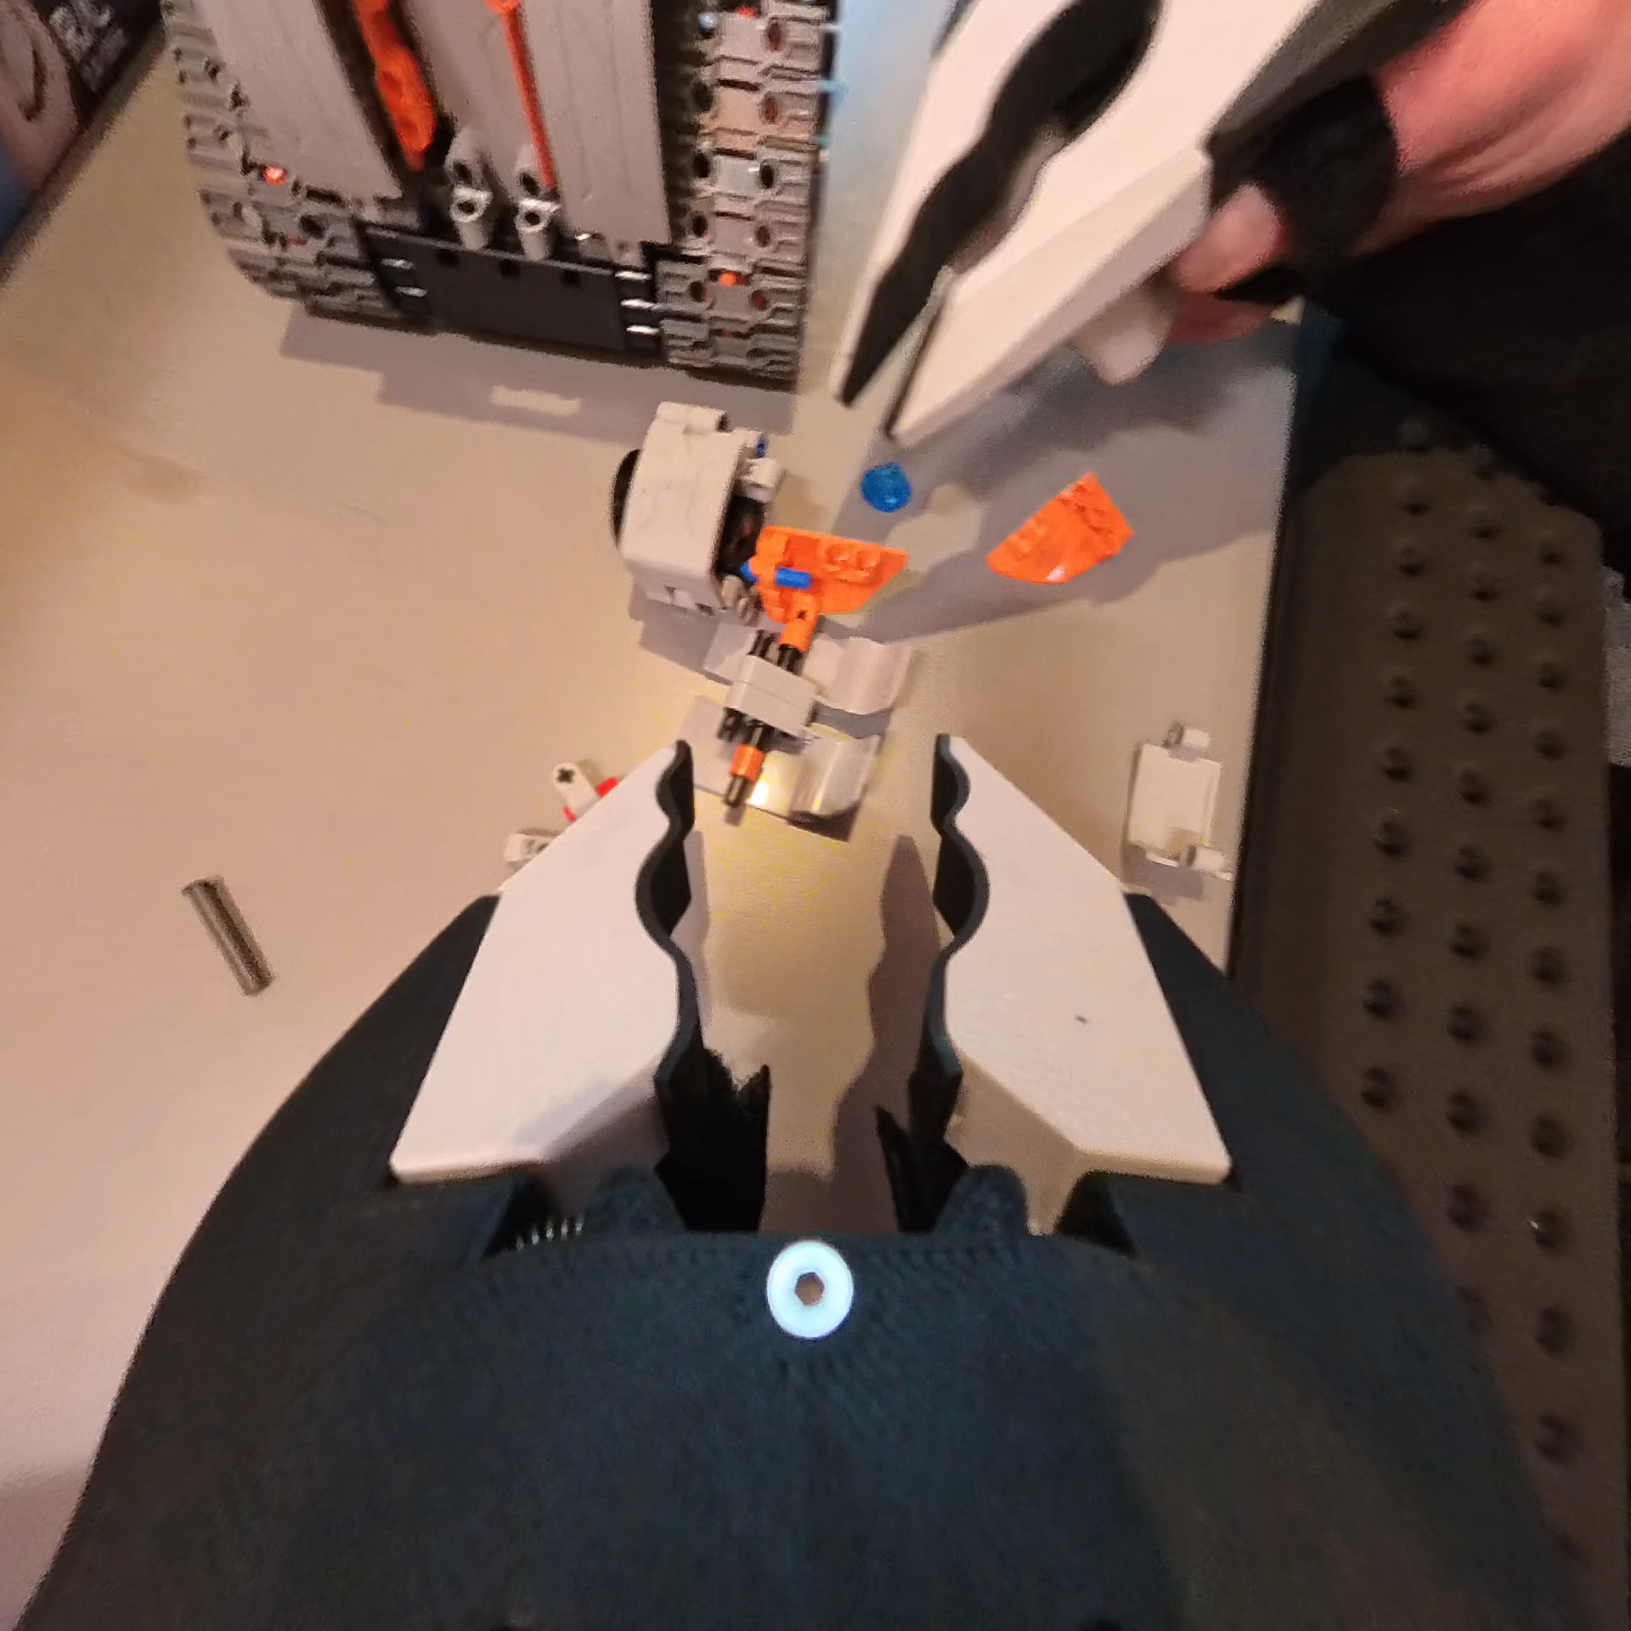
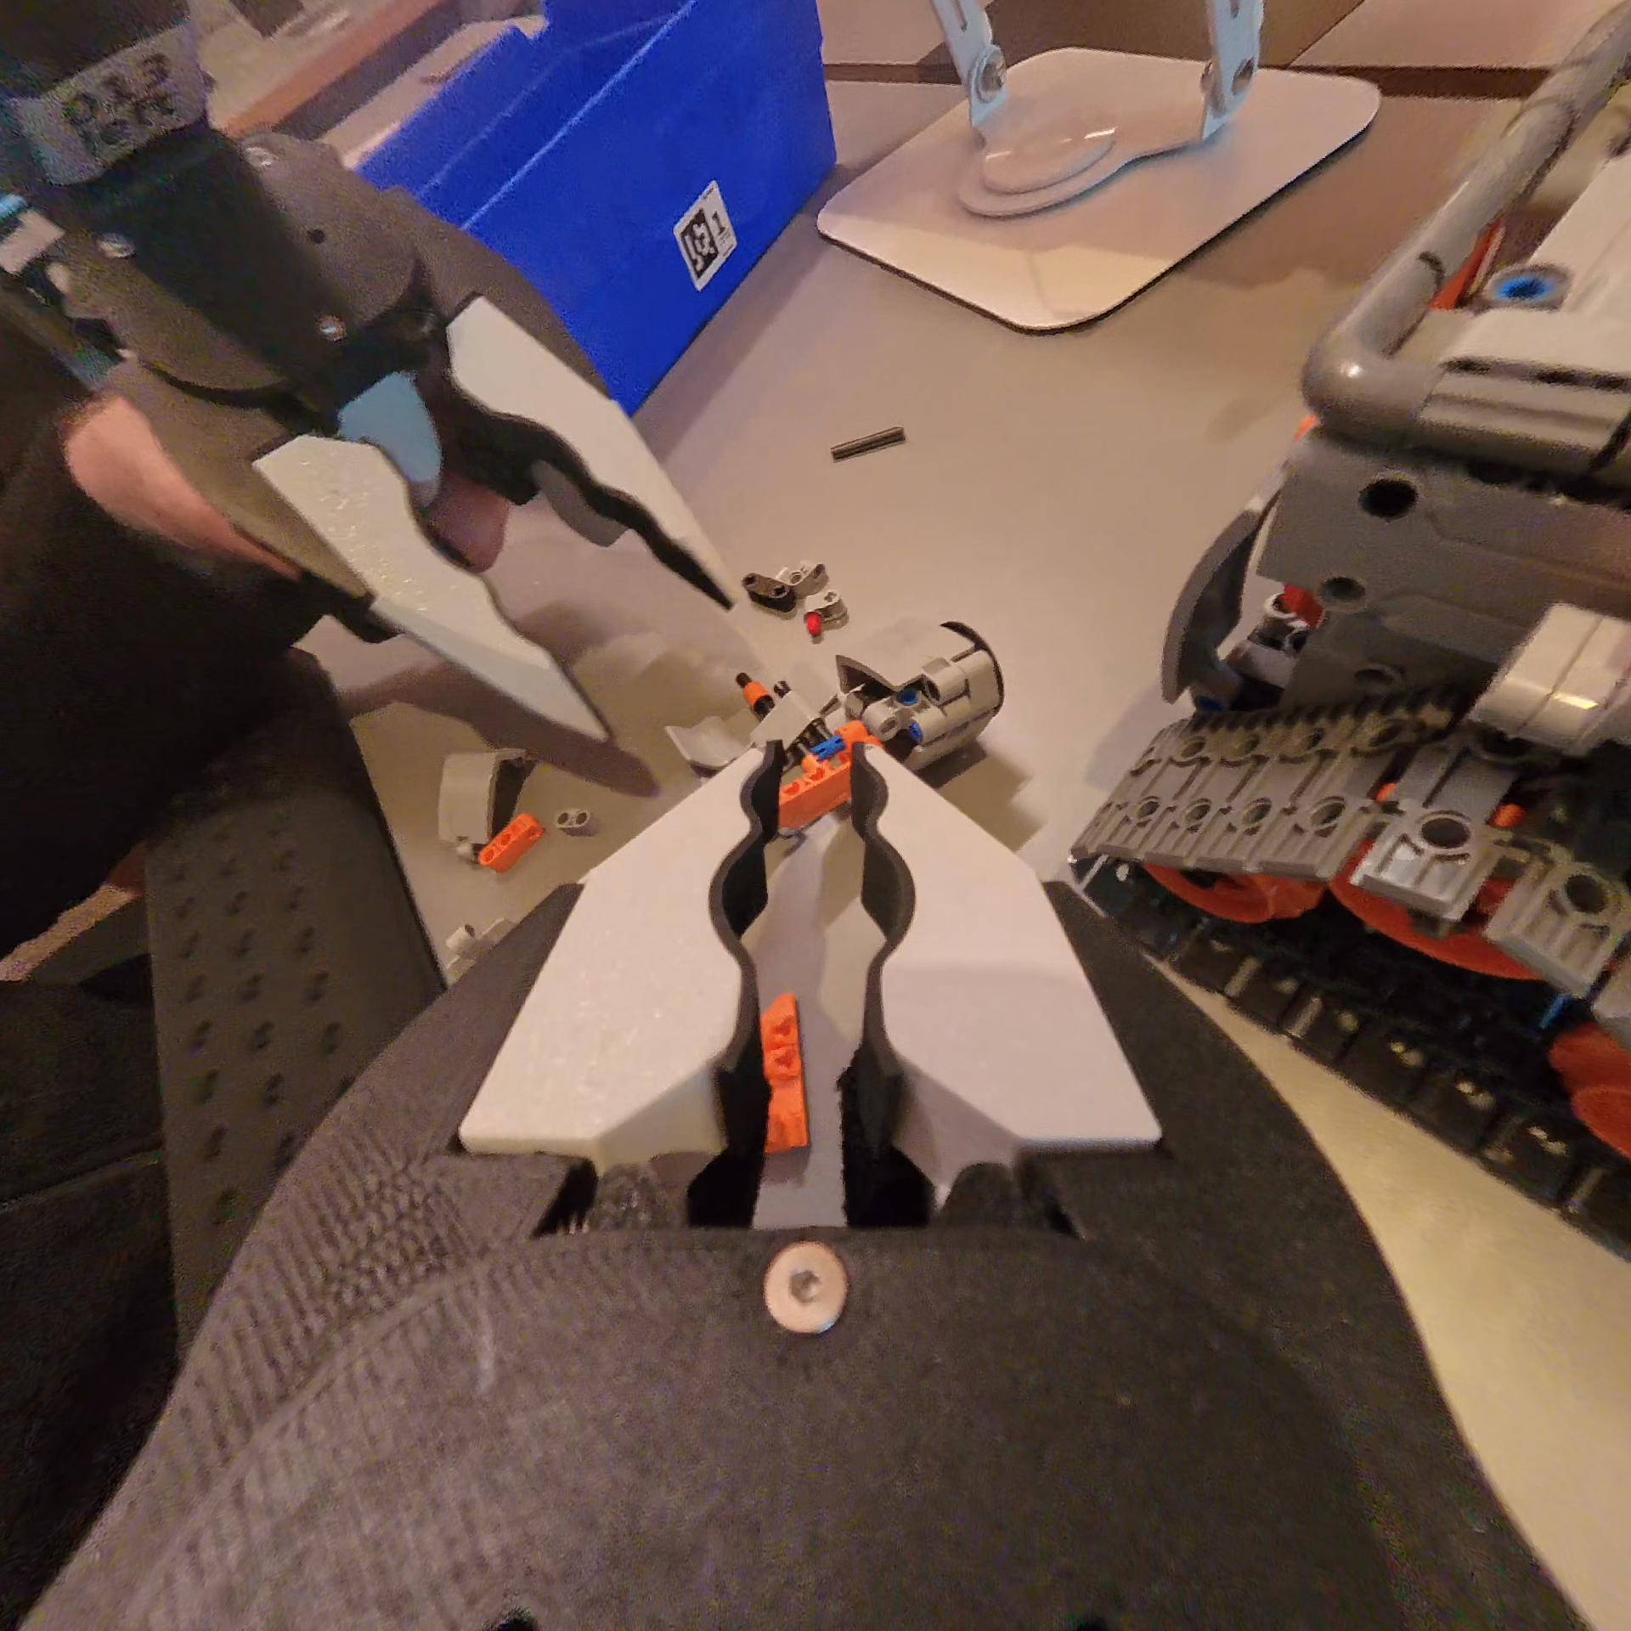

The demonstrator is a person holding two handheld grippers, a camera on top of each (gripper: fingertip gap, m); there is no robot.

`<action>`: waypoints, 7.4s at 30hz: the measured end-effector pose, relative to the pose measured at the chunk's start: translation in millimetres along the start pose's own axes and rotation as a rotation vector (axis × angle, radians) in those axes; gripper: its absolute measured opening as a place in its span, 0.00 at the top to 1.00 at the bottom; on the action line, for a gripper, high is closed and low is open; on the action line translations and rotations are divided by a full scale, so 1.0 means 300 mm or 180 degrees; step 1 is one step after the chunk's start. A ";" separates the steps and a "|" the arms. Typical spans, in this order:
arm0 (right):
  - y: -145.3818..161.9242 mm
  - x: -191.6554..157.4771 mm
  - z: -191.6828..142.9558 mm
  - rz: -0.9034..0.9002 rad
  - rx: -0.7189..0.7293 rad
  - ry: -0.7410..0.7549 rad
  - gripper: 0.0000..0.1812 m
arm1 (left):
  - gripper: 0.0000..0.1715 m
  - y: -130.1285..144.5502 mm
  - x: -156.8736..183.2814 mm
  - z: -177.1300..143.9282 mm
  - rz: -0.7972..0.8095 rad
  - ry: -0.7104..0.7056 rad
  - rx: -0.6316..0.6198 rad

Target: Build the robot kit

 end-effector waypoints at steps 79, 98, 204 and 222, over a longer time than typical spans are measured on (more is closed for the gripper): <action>0.027 -0.146 0.140 -0.0978 -0.0910 -0.0395 0.82 | 0.70 0.119 -0.030 -0.075 0.0559 -0.0543 -0.0147; 0.032 -0.116 0.123 -0.0850 -0.0801 -0.0438 0.79 | 0.70 0.099 -0.032 -0.064 0.0569 -0.0557 -0.0013; 0.075 -0.129 0.097 -0.1573 -0.2020 -0.0260 0.77 | 0.70 0.139 0.003 -0.033 0.0607 -0.0216 -0.0114; 0.018 -0.179 0.125 -0.2170 -0.2234 -0.0498 0.77 | 0.70 0.112 0.073 0.010 0.0952 0.0067 -0.0012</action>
Point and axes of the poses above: each gripper's, where its closed fingertips meet, z out along the fingers, y out of its underside, x = y × z across the jaws, the point moved 7 cm from there along -z, back along the fingers, and after that the axes turned 15 degrees about x, right-handed, at the moved point
